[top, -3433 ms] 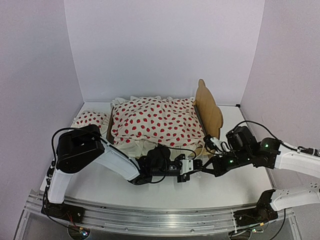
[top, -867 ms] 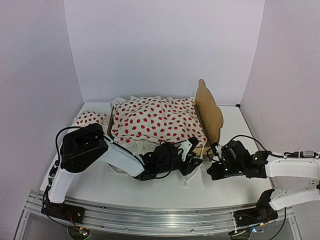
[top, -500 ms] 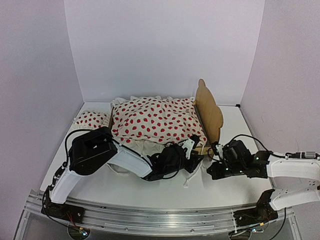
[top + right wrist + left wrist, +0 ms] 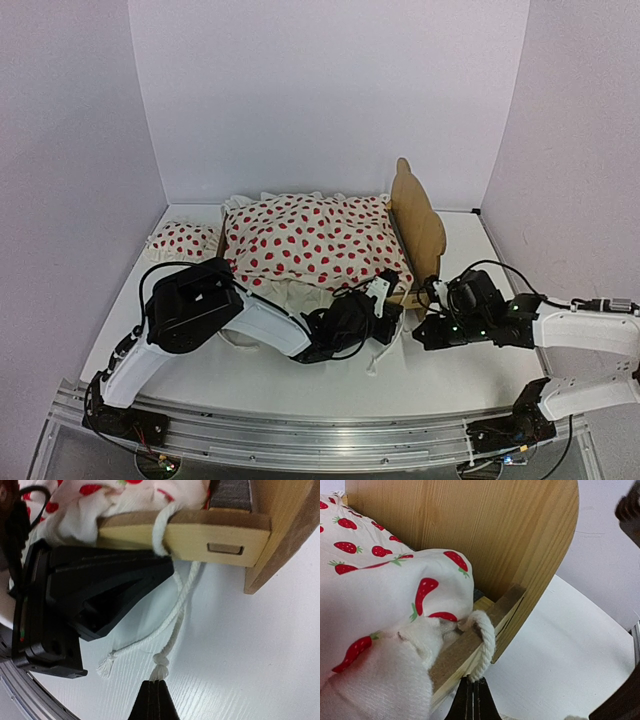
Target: Set up the pet bed
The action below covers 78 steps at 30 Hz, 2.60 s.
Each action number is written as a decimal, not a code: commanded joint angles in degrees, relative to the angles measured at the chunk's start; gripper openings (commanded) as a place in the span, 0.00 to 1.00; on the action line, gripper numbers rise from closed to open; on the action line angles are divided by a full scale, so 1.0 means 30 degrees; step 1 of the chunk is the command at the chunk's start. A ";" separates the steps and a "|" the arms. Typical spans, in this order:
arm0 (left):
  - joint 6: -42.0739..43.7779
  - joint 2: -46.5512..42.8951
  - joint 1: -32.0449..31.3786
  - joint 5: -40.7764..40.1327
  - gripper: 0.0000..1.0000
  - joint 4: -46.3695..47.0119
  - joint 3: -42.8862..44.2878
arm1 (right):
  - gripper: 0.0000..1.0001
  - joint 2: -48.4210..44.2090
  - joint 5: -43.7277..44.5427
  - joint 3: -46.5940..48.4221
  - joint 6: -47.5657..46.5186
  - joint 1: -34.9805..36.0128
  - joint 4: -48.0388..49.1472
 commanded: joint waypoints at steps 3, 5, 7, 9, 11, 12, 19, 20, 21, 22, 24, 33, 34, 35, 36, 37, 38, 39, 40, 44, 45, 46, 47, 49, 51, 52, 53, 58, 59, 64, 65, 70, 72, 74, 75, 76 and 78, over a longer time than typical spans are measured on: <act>0.2066 -0.1366 0.0347 0.0170 0.00 0.0931 -0.1218 | 0.00 0.0751 -0.1690 0.1928 -0.1250 -0.1525 0.0172; 0.2599 -0.2561 0.0380 0.1676 0.00 0.1487 -0.2402 | 0.00 0.1464 -0.2191 0.2501 -0.1914 -0.1677 0.0462; 0.2821 -0.3636 0.0410 0.3035 0.00 0.1581 -0.3537 | 0.00 0.2106 -0.2664 0.2744 -0.2315 -0.1911 0.1074; 0.2989 -0.4496 0.0423 0.3864 0.00 0.1391 -0.4361 | 0.00 0.2816 -0.3342 0.2872 -0.2340 -0.2160 0.1934; 0.3007 -0.5003 0.0415 0.4346 0.00 0.1148 -0.4863 | 0.00 0.3491 -0.3884 0.2975 -0.2260 -0.2282 0.2745; 0.2964 -0.5115 0.0416 0.4778 0.00 0.1050 -0.5006 | 0.00 0.3786 -0.4121 0.3007 -0.2201 -0.2313 0.3098; 0.3032 -0.5672 0.0433 0.6033 0.00 0.1312 -0.5888 | 0.00 0.4935 -0.4930 0.3194 -0.1750 -0.2540 0.5493; 0.3178 -0.5754 0.0439 0.6520 0.00 0.1544 -0.6022 | 0.00 0.5129 -0.5152 0.3109 -0.1674 -0.2584 0.5911; 0.3373 -0.5801 0.0440 0.7022 0.00 0.1754 -0.6146 | 0.00 0.5332 -0.5453 0.2994 -0.1554 -0.2702 0.6381; 0.3539 -0.5788 0.0440 0.7394 0.00 0.1902 -0.6209 | 0.00 0.5522 -0.5732 0.2916 -0.1383 -0.2779 0.6833; 0.3656 -0.5620 0.0457 0.7534 0.00 0.2058 -0.6290 | 0.00 0.5882 -0.6427 0.2901 -0.1137 -0.2919 0.7747; 0.5914 -0.4524 0.0768 0.6710 0.00 0.3444 -0.6215 | 0.00 0.7383 -0.7811 0.2358 -0.0011 -0.3017 0.9346; 0.6225 -0.4471 0.0786 0.6987 0.00 0.3398 -0.6219 | 0.00 0.7517 -0.8145 0.2329 0.0128 -0.3024 0.9599; 0.6570 -0.4431 0.0795 0.7175 0.00 0.3237 -0.6205 | 0.00 0.7659 -0.8476 0.2358 0.0241 -0.3025 0.9728; 0.6923 -0.4443 0.0792 0.7264 0.01 0.2984 -0.6224 | 0.00 0.7772 -0.8719 0.2386 0.0315 -0.3025 0.9760; 0.7239 -0.4516 0.0788 0.7358 0.04 0.2678 -0.6302 | 0.00 0.7857 -0.8879 0.2370 0.0366 -0.3035 0.9766; 0.7597 -0.4643 0.0801 0.7486 0.08 0.2400 -0.6458 | 0.00 0.7920 -0.8952 0.2307 0.0421 -0.3059 0.9767; 0.8137 -0.4834 0.0830 0.7782 0.11 0.2247 -0.6743 | 0.00 0.7975 -0.8882 0.2215 0.0449 -0.3096 0.9767; 0.8946 -0.5077 0.0833 0.8293 0.14 0.2166 -0.7154 | 0.00 0.8041 -0.8669 0.2116 0.0481 -0.3148 0.9795; 1.2032 -0.5878 0.0849 1.0726 0.26 0.1693 -0.8847 | 0.00 0.9110 -0.8589 0.2358 0.0658 -0.3302 1.0202; 1.2759 -0.6090 0.0851 1.1011 0.29 0.1484 -0.9199 | 0.00 0.9425 -0.8868 0.2543 0.0728 -0.3316 1.0288; 1.3390 -0.6351 0.0884 1.1211 0.32 0.1194 -0.9353 | 0.00 0.9664 -0.9160 0.2714 0.0838 -0.3322 1.0400; 1.3961 -0.6621 0.0921 1.1307 0.35 0.0898 -0.9574 | 0.00 0.9810 -0.9401 0.2868 0.0934 -0.3332 1.0474; 1.5368 -0.7135 0.1058 1.1373 0.40 0.0545 -1.0102 | 0.00 0.9904 -0.9455 0.2973 0.1037 -0.3331 1.0499; 1.6550 -0.7560 0.1302 1.1456 0.42 0.0496 -1.0635 | 0.00 0.9868 -0.9233 0.2955 0.1008 -0.3343 1.0503; 1.7053 -0.7768 0.1529 1.1378 0.42 0.0591 -1.0895 | 0.00 0.9874 -0.9172 0.2954 0.0995 -0.3331 1.0509; 1.7361 -0.7890 0.1735 1.1221 0.42 0.0655 -1.1031 | 0.00 0.9893 -0.9158 0.2962 0.0980 -0.3327 1.0506; 1.7998 -0.7105 0.2186 0.9953 0.34 0.0567 -1.0028 | 0.00 0.9726 -0.8856 0.2787 0.1291 -0.3332 1.0498; 1.7266 -0.6773 0.2179 0.9517 0.28 0.0575 -0.9566 | 0.00 0.9551 -0.8528 0.2647 0.1389 -0.3339 1.0499; 1.4131 -0.5069 0.2035 0.6362 0.18 0.0967 -0.7876 | 0.00 0.8281 -0.7163 0.1908 0.1562 -0.3314 1.0233; 1.3853 -0.5000 0.1948 0.5748 0.18 0.1347 -0.7865 | 0.00 0.7927 -0.6994 0.1770 0.1526 -0.3324 1.0058; 1.3511 -0.5568 0.1033 0.5384 0.20 0.3632 -0.7999 | 0.00 0.6071 -0.6111 0.1147 0.1164 -0.3318 0.9061; 1.3039 -0.5662 0.0678 0.5670 0.21 0.4165 -0.7966 | 0.00 0.5440 -0.5589 0.0953 0.1017 -0.3319 0.8864; 1.2376 -0.5517 0.0470 0.5622 0.23 0.4483 -0.7763 | 0.00 0.5014 -0.5093 0.0885 0.0825 -0.3321 0.8599; 1.2117 -0.5400 0.0394 0.5576 0.24 0.4522 -0.7606 | 0.00 0.4836 -0.4857 0.0908 0.0718 -0.3327 0.8395; 1.1805 -0.5305 0.0330 0.5542 0.25 0.4509 -0.7414 | 0.00 0.4660 -0.4566 0.1009 0.0549 -0.3341 0.7985; 1.1336 -0.5100 0.0181 0.5710 0.26 0.4417 -0.7145 | 0.00 0.4475 -0.4106 0.1246 0.0258 -0.3325 0.7203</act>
